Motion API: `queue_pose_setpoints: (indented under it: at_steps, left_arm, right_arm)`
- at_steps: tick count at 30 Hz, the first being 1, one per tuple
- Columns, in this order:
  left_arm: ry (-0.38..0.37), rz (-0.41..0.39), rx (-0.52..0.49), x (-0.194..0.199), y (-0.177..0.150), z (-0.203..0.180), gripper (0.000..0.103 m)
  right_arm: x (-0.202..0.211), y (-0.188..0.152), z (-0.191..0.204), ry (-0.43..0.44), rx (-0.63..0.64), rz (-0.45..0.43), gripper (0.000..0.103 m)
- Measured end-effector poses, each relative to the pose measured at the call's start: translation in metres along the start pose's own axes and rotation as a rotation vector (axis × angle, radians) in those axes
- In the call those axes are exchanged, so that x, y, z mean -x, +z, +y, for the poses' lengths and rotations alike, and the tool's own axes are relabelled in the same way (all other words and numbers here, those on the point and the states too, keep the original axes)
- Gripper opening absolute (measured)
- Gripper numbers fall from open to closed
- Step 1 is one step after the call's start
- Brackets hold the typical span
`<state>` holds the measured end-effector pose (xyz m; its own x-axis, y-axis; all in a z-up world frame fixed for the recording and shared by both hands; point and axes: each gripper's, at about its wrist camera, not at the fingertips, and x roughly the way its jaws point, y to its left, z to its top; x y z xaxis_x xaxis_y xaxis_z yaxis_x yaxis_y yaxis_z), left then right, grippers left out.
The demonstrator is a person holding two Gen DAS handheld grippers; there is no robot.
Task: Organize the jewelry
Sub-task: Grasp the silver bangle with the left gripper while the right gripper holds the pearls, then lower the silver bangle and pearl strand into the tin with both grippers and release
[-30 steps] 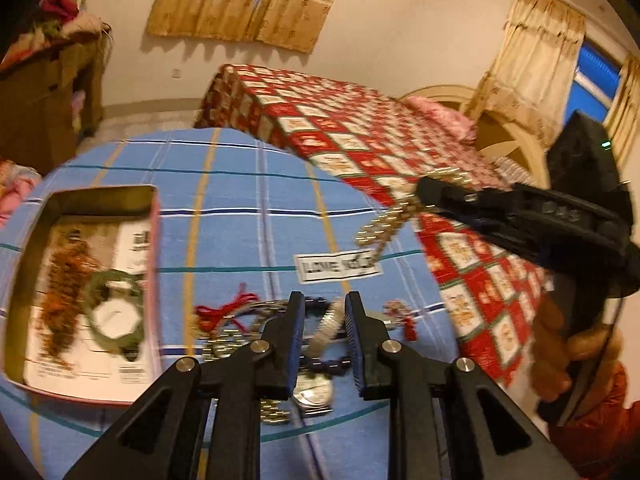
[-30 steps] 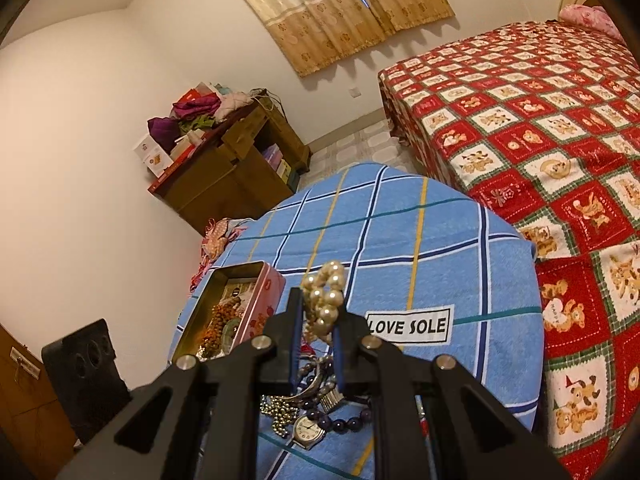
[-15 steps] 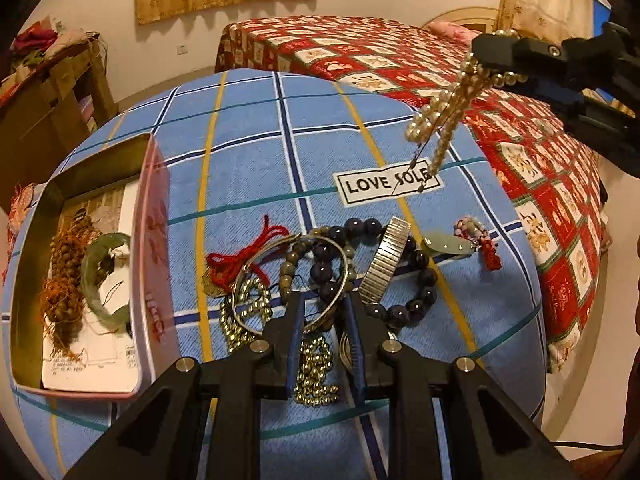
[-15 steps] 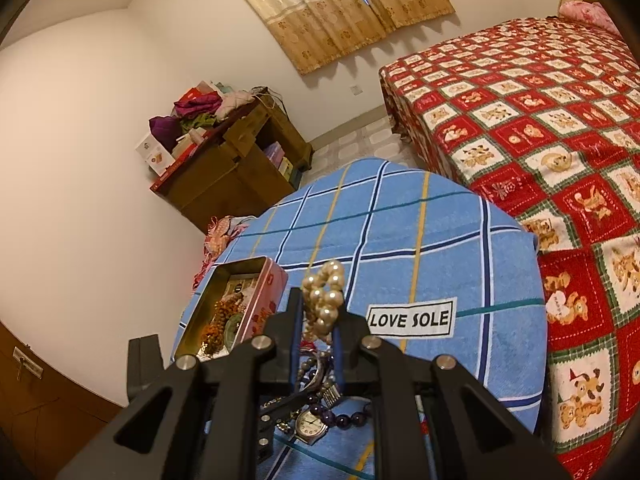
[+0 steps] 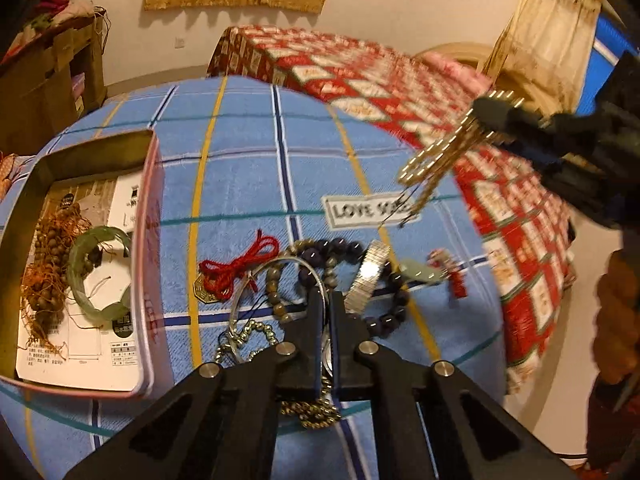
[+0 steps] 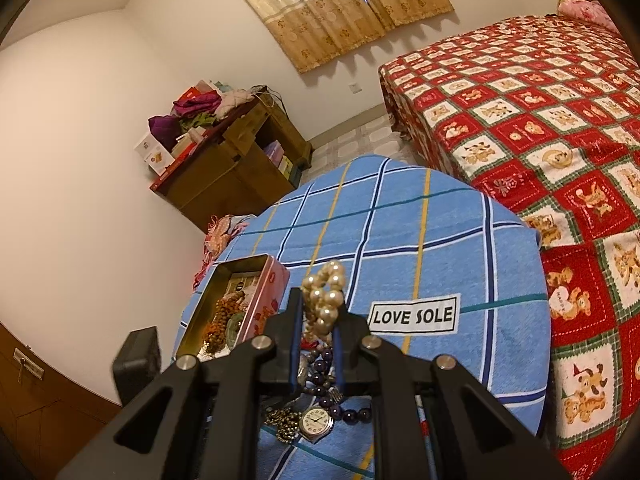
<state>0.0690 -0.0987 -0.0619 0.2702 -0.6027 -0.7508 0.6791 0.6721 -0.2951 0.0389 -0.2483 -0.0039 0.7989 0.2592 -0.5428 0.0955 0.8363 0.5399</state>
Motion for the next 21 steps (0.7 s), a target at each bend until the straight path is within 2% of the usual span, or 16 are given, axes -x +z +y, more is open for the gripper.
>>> queue_pose_setpoints:
  at_steps: [6,11,13,15,16,21]
  left_arm:
    - [-0.09,-0.097,0.057,0.04,0.003,0.005,0.002]
    - [-0.079,-0.211,0.067,0.088,0.006,0.014,0.002]
    - [-0.042,-0.255,0.083,0.106,0.005,0.024,0.002]
    - [0.043,-0.294,0.091,0.119,0.007,0.035,0.002]
    - [0.108,-0.307,0.092,0.123,0.009,0.041,0.002]
    - [0.267,-0.325,0.102,0.116,0.022,0.062,0.002]
  right_arm:
    - [0.003,0.002,0.012,0.003,0.025,-0.009,0.015]
    - [0.004,0.004,0.027,0.019,0.064,-0.009,0.016]
    - [0.002,0.007,0.038,0.038,0.088,-0.009,0.015]
    - [-0.004,0.01,0.051,0.069,0.111,-0.005,0.016]
    - [-0.008,0.011,0.055,0.082,0.118,-0.004,0.015]
    - [-0.041,0.017,0.086,0.153,0.156,0.007,0.015]
